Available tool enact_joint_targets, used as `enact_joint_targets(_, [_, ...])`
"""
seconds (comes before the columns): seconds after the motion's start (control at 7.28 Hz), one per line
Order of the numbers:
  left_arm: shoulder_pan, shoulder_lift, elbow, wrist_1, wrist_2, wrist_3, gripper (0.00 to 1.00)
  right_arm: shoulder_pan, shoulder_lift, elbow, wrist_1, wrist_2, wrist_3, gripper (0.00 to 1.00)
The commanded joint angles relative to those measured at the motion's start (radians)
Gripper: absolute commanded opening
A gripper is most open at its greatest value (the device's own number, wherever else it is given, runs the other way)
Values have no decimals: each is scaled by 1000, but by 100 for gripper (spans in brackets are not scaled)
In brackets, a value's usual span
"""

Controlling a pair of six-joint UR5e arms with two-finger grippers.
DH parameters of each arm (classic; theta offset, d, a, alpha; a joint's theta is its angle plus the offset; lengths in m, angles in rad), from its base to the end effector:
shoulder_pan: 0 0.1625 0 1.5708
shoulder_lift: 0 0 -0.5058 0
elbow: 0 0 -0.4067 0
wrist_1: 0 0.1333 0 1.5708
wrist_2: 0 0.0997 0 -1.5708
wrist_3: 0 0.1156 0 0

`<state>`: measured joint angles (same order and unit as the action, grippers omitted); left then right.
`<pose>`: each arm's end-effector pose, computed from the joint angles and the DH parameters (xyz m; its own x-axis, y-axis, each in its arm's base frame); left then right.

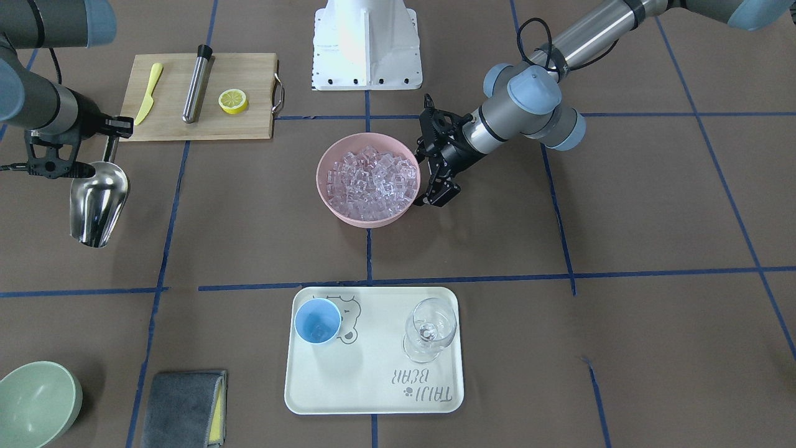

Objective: Put ice in cup with scoop
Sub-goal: 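Carry the empty scoop back and lower it to its stand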

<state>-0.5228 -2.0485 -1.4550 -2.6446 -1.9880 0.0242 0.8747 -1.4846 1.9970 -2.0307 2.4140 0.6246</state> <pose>0.5902 -0.4399 0.3831 0.1057 0.9939 -0.0306 -0.1193 0.0432 0.9919 -0.2856 -0.4150 0.5386 0.7681 0.0778 0.6356 0.2357 0.8886 -0.3935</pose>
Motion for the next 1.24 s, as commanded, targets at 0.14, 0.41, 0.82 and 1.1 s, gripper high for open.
enact_joint_targets(0.14, [3,2,1,-2,0,0,100,-92,-83,-53,262,-9,174,0])
enact_joint_targets(0.41, [3,4,-1,-2,0,0,100,-144,-106,-166,522,-27,289,0])
enact_joint_targets(0.82, [3,7,-1,-2,0,0,100,-151,-92,-161,584,-15,345,26])
enact_joint_targets(1.1, [3,8,-1,-2,0,0,100,-154,-88,-141,580,-12,331,100])
